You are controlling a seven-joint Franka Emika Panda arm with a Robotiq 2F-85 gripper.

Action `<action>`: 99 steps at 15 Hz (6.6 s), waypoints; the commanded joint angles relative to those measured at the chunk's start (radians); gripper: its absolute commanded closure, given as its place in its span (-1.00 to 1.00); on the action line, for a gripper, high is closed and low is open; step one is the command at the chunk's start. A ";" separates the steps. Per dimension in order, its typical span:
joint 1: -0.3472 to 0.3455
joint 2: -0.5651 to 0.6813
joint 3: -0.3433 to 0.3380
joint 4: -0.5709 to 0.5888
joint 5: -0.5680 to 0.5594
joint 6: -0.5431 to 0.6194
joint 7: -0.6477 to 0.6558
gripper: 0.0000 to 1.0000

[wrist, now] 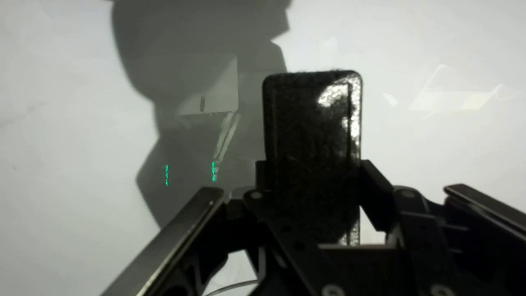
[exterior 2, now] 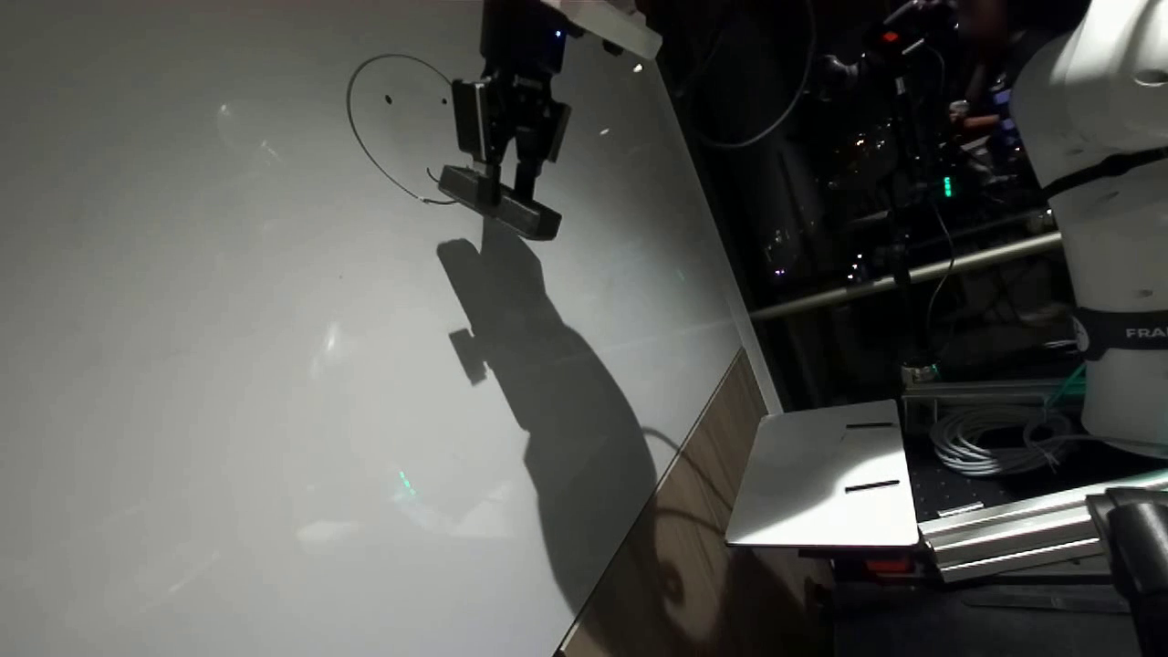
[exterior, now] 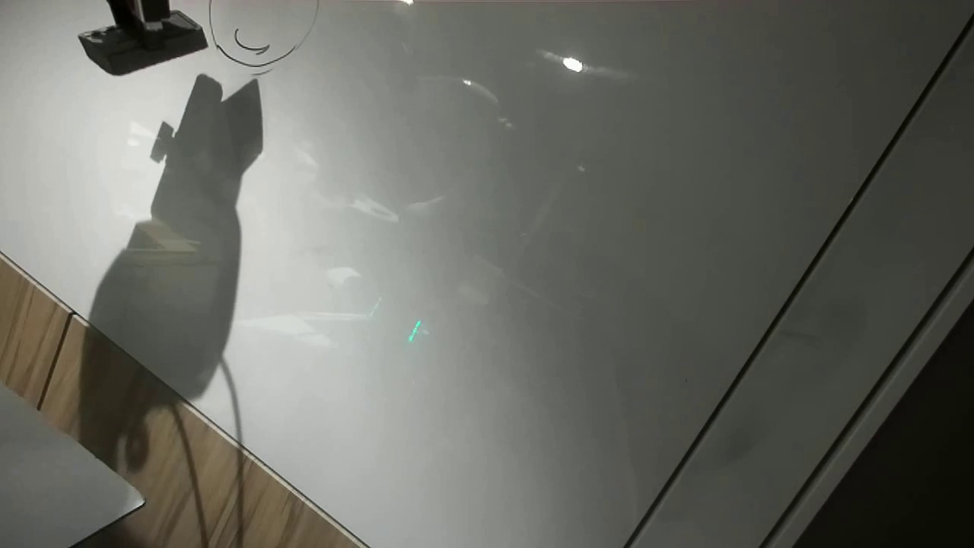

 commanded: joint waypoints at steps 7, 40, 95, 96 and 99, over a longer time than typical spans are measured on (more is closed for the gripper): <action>-0.098 0.155 0.014 0.094 -0.175 0.047 0.057 0.43; -0.064 0.237 0.035 0.445 -0.218 -0.178 0.119 0.43; -0.056 0.316 -0.101 0.437 -0.457 -0.257 0.127 0.43; -0.049 0.297 -0.095 0.446 -0.448 -0.290 0.126 0.43; -0.031 0.263 -0.094 0.482 -0.395 -0.399 0.106 0.43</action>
